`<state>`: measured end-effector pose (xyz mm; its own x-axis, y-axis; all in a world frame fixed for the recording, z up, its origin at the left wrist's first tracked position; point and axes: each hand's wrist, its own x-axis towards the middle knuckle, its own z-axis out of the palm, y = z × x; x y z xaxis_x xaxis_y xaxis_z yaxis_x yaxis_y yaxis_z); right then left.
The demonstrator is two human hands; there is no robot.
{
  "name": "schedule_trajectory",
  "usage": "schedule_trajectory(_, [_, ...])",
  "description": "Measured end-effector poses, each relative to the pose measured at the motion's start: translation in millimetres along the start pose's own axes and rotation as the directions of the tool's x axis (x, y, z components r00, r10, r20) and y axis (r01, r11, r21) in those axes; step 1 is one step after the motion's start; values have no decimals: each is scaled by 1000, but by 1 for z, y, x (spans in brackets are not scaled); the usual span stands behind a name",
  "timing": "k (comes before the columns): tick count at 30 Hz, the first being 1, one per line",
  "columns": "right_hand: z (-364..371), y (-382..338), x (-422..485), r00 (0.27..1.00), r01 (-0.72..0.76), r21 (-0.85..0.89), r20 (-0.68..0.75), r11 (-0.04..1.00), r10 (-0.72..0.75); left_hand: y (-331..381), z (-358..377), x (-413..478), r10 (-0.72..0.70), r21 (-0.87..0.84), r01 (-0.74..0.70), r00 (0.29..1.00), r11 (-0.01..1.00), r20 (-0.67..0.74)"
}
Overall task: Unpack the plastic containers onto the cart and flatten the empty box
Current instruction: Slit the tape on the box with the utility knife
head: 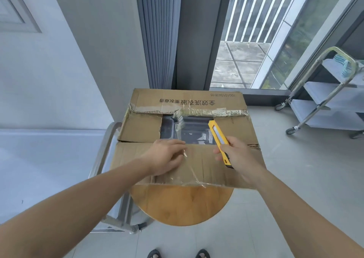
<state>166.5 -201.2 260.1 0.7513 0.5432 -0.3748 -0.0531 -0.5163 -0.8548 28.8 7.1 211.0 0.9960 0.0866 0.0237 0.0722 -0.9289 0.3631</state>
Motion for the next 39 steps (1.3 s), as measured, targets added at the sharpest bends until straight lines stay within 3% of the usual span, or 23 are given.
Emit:
schedule_trajectory(2, [7, 8, 1, 998, -22, 20, -52, 1000, 23, -13, 0, -3, 81, -17, -84, 990, 996, -120])
schedule_trajectory(5, [15, 18, 4, 993, -46, 28, -106, 999, 49, -20, 8, -5, 86, -28, -92, 982, 995, -167])
schedule_trajectory(7, [19, 26, 4, 989, -68, 47, -128, 997, 74, -23, 9, -2, -29, -45, 24, 992, 999, -120])
schedule_trajectory(10, [26, 33, 3, 985, -59, 44, -160, 997, 65, -28, -1, 4, -177, 66, 173, 983, 983, 55])
schedule_trajectory(12, [29, 29, 5, 983, -7, 10, -181, 1000, 9, -28, -6, 4, -180, 83, 171, 976, 982, 123])
schedule_trajectory(15, [32, 12, 5, 987, 82, 44, -141, 996, -75, -17, -9, 7, -201, -46, 206, 975, 977, 98])
schedule_trajectory(20, [32, -16, 11, 993, 111, 67, -41, 992, -108, 0, -4, 34, -367, -291, 399, 917, 870, 159])
schedule_trajectory(24, [25, -29, 20, 994, 98, 26, 52, 995, -99, 6, 6, 46, -489, -483, 487, 862, 727, 132])
schedule_trajectory(30, [8, -37, 54, 980, 161, -103, 133, 982, -147, 5, 6, 48, -616, -608, 558, 775, 565, 138])
schedule_trajectory(34, [-7, -47, 75, 939, 327, -423, 244, 845, -242, 9, 6, 53, -706, -624, 617, 693, 480, 142])
schedule_trajectory(37, [-21, -64, 94, 880, 475, -692, 364, 544, -307, 15, 10, 51, -748, -581, 650, 656, 490, 103])
schedule_trajectory(39, [-27, -79, 103, 842, 529, -782, 432, 329, -324, 20, 12, 49, -763, -557, 664, 641, 499, 81])
